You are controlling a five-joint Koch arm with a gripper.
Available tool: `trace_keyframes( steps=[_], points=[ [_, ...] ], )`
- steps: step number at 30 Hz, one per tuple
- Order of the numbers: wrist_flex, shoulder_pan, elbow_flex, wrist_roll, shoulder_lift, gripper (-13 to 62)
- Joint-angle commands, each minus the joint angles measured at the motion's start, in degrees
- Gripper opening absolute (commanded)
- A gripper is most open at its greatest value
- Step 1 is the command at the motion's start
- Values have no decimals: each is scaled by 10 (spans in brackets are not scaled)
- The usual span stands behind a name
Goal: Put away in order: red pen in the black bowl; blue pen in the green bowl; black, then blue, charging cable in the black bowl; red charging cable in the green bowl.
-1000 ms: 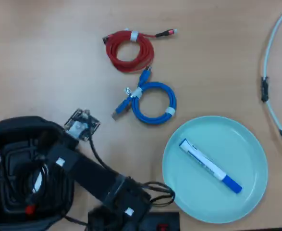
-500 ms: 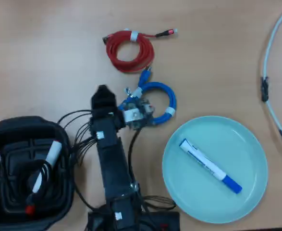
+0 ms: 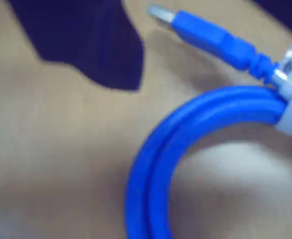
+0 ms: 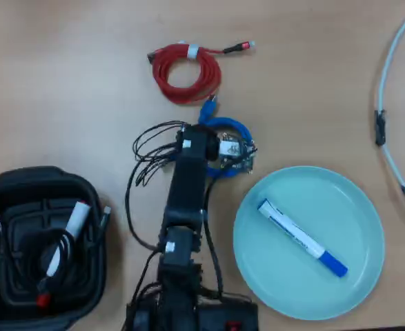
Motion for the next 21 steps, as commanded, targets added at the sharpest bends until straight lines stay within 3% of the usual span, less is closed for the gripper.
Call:
trace_keyframes(
  steps=[1, 15, 21],
  points=[
    [-18, 14, -22, 9, -15, 497],
    [-18, 28, -25, 15, -98, 495],
    [-15, 28, -25, 20, -112, 453]
  ],
)
